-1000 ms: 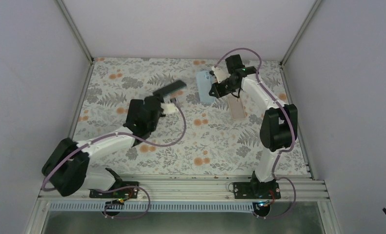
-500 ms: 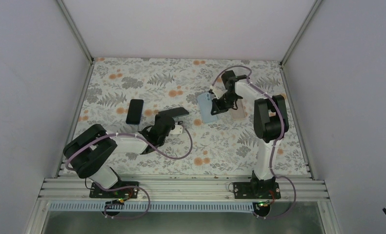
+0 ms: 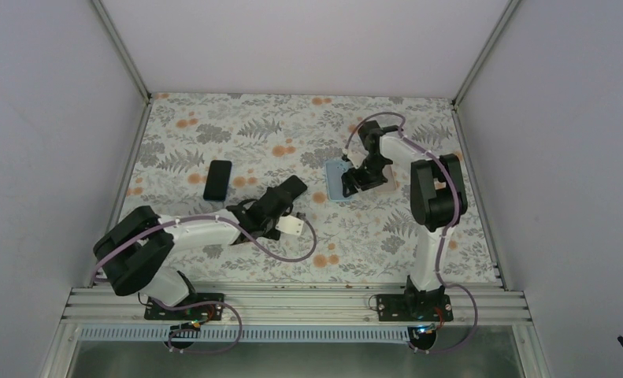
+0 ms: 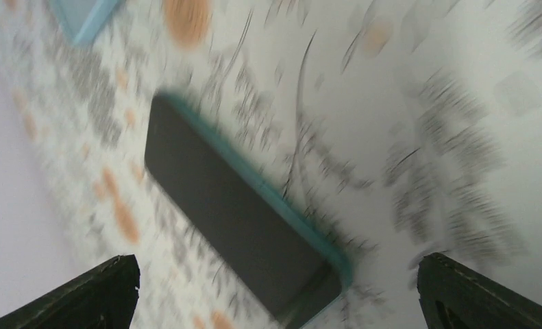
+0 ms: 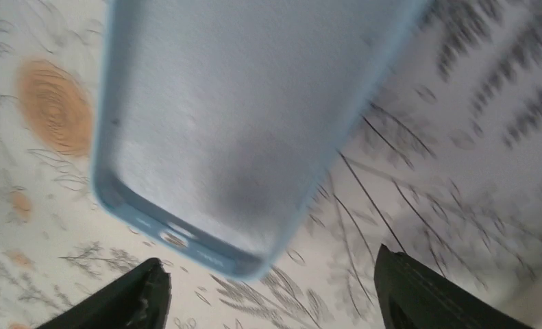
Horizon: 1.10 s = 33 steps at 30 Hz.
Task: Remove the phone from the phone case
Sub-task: Place the phone case at the center of the board, then reset both arms
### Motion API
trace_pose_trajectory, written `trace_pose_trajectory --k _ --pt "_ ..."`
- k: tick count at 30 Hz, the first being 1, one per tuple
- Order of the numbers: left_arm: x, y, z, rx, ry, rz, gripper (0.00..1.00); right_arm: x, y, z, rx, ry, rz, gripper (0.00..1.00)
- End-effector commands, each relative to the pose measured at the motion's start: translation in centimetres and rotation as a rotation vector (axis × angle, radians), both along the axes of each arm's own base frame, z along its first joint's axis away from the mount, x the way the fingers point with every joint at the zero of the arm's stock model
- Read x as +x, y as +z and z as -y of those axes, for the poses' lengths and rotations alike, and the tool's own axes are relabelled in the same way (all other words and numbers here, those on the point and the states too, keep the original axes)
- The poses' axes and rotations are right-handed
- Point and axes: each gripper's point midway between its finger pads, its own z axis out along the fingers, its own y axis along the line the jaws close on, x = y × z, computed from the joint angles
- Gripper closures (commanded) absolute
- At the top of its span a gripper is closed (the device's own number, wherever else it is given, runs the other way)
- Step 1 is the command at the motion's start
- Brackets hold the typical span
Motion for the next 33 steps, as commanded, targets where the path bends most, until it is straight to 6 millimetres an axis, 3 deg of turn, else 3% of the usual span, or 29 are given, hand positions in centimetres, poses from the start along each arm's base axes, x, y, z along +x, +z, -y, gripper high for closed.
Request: trace_pose_trajectory --k 1,3,5,7,9,11,13,15,17,21,23,28,33 --pt "-7.5 0.8 1.5 -0.052 -0.087 -0.476 0.0 0.2 3.3 4.2 -0.209 0.029 0.142 0.05" --pt "-8.7 2.7 2.1 -0.067 -0.061 -0.601 0.0 0.3 5.3 5.8 -0.293 0.045 0.22 0.0" --pt "-8.6 5.9 2.7 -0.113 -0.031 -0.655 0.0 0.9 8.4 7.3 -0.368 0.032 0.343 0.0" --pt "-7.0 10.2 3.0 -0.222 -0.005 -0.636 0.0 1.7 12.5 8.5 -0.411 -0.007 0.501 0.0" --pt "-3.7 15.0 2.1 -0.369 0.044 -0.535 0.0 2.2 16.4 9.4 -0.423 -0.06 0.659 0.0" --pt "1.9 20.3 -1.4 -0.543 0.188 -0.359 0.0 2.5 19.9 10.0 -0.406 -0.127 0.828 0.0" --pt "6.1 24.9 -6.0 -0.684 0.324 -0.203 0.0 2.4 22.3 10.0 -0.353 -0.178 0.984 0.0" --pt "8.9 28.4 -11.1 -0.798 0.451 -0.074 0.0 2.0 23.2 10.4 -0.331 -0.207 1.103 0.0" --pt "10.4 30.8 -16.1 -0.889 0.562 0.039 0.0 1.8 23.1 11.5 -0.361 -0.252 1.186 0.0" --pt "10.7 32.8 -24.5 -1.018 0.76 0.204 0.0 1.8 22.1 14.0 -0.431 -0.383 1.224 0.0" --pt "10.1 32.9 -26.9 -1.037 0.818 0.258 0.0 1.8 21.6 14.7 -0.435 -0.418 1.217 0.0" --pt "8.6 32.6 -29.1 -1.066 0.878 0.33 0.0 0.9 22.4 15.8 -0.4 -0.477 1.292 0.0" --pt "7.5 32.1 -29.2 -1.118 0.861 0.302 0.0 0.0 21.9 17.2 -0.429 -0.53 1.306 0.0"
